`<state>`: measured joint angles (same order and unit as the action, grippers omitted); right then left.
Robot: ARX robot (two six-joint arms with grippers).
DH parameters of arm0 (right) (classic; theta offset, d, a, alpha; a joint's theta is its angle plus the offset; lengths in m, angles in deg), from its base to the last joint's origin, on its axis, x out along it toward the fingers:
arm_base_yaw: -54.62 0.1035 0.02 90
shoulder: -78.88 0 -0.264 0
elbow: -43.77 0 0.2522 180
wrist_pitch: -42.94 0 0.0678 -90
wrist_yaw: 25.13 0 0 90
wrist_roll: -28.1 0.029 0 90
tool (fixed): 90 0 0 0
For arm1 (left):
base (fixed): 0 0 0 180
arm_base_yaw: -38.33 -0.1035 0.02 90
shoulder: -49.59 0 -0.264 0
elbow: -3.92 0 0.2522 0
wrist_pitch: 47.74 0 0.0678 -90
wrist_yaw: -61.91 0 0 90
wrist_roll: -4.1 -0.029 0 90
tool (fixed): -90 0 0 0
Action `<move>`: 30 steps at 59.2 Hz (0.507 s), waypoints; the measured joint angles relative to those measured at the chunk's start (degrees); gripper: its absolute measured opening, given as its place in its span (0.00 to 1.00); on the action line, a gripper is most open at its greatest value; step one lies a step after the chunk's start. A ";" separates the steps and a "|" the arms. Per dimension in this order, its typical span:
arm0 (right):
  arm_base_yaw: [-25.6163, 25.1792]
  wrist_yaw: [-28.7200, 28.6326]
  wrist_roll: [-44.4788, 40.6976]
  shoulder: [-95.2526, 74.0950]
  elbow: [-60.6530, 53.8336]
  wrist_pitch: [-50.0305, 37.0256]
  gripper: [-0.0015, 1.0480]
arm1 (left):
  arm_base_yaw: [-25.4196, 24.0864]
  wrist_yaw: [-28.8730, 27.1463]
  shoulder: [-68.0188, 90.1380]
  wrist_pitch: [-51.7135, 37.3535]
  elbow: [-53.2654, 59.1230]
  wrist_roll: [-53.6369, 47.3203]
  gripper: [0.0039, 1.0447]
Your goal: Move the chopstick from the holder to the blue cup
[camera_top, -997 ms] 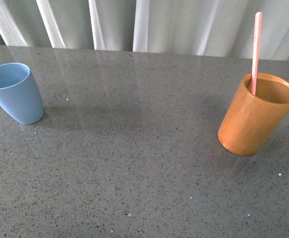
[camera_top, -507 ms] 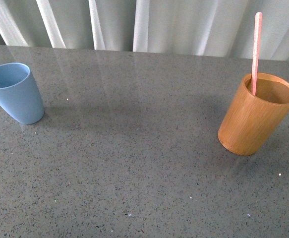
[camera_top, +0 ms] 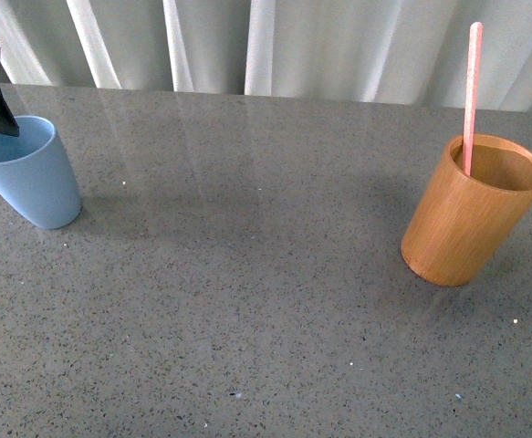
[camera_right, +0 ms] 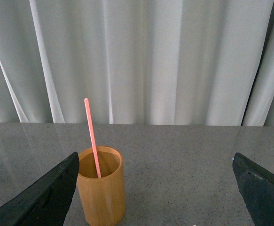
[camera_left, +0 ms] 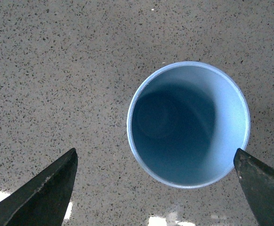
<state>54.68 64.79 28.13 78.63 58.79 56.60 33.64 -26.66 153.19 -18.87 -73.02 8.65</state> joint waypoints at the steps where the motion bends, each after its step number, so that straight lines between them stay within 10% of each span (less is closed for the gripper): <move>1: 0.00 0.00 -0.02 0.00 0.00 0.00 0.90 | 0.07 -0.04 0.20 -0.04 -0.09 0.04 0.94; 30: 0.00 0.00 -0.02 0.00 0.00 0.00 0.90 | 2.23 -6.25 6.40 -0.37 -3.85 -1.81 0.94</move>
<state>54.68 64.79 28.11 78.63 58.79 56.60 35.87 -32.91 159.59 -19.24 -76.86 6.84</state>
